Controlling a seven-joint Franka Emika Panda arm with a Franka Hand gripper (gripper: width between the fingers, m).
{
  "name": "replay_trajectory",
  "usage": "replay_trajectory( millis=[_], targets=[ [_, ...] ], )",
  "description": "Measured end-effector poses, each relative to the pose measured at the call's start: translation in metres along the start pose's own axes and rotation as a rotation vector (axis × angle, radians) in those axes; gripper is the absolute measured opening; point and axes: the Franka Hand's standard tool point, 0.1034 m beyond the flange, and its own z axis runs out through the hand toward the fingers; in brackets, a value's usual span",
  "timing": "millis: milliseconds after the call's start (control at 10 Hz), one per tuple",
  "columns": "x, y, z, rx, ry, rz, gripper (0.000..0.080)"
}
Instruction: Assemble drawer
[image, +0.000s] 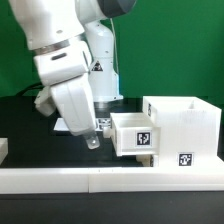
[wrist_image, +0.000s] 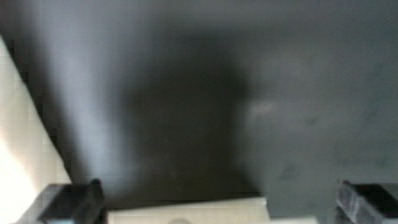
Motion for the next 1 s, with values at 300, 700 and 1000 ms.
replay_trajectory(
  millis=[300, 700, 1000],
  targets=[
    [0.027, 0.005, 0.005, 0.007, -0.007, 0.045, 0.0649],
    [0.028, 0.005, 0.006, 0.010, -0.015, 0.053, 0.0649],
    [0.034, 0.006, 0.008, 0.003, -0.021, 0.027, 0.0649]
  ],
)
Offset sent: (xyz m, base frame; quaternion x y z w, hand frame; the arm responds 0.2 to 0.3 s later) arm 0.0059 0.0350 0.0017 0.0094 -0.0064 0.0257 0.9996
